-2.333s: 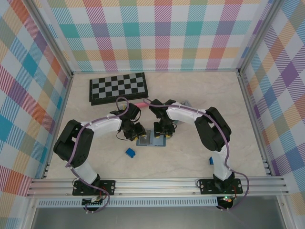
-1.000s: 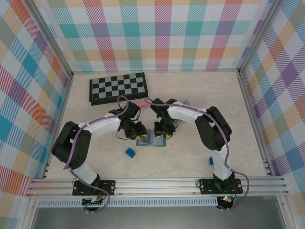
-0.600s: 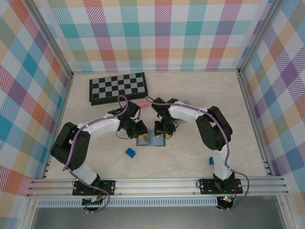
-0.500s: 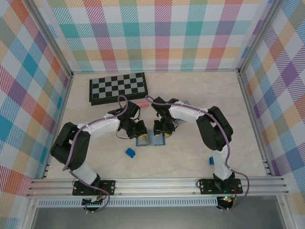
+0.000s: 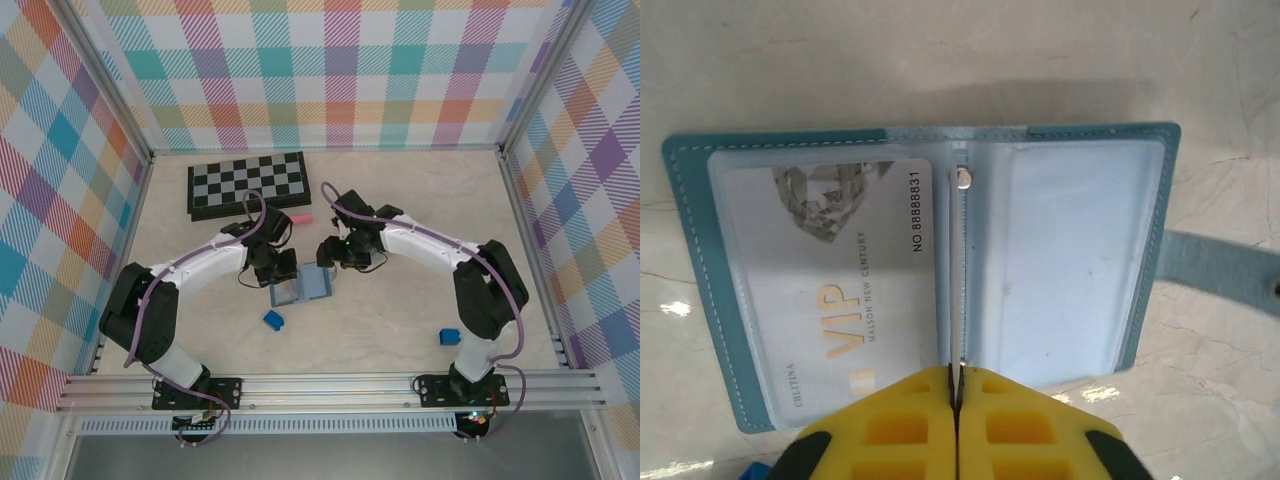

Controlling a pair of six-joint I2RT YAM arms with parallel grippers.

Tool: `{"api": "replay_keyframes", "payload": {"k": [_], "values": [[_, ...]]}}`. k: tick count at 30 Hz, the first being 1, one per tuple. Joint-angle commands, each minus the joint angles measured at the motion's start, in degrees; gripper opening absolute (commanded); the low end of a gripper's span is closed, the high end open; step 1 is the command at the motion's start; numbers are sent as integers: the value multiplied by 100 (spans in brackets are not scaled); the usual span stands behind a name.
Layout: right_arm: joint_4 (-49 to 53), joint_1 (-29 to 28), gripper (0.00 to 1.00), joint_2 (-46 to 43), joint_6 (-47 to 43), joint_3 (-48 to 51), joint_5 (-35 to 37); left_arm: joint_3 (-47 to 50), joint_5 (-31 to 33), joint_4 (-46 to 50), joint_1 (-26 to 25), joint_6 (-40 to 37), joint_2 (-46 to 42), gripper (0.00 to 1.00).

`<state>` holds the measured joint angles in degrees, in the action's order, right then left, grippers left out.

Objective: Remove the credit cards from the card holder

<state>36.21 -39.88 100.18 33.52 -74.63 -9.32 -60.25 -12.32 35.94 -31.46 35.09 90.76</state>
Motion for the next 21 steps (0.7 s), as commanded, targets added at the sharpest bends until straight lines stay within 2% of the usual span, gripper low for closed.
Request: {"api": "replay_keyframes", "payload": {"k": [1, 5, 9, 12, 16, 18, 21], "values": [[-263, 52, 73, -345, 3, 279, 211, -128, -186, 75, -49, 22, -38, 17], [-193, 120, 83, -572, -36, 467, 491, -30, -724, -405, -48, 379, 216, 32], [-240, 155, 91, -903, -39, 723, 718, 152, -1217, -1011, -51, 708, 267, 41], [-305, 189, 94, -1093, -34, 851, 777, 237, -1508, -1369, -53, 888, 253, 50], [-335, 207, 93, -1167, -49, 897, 734, 384, -1905, -1943, -28, 1280, 178, 71], [-427, 208, 93, -1185, -109, 924, 562, 425, -1897, -2173, 53, 1470, 51, 76], [-427, 209, 92, -1144, -165, 865, 434, 425, -1535, -1754, 240, 1482, -238, 82]]}}
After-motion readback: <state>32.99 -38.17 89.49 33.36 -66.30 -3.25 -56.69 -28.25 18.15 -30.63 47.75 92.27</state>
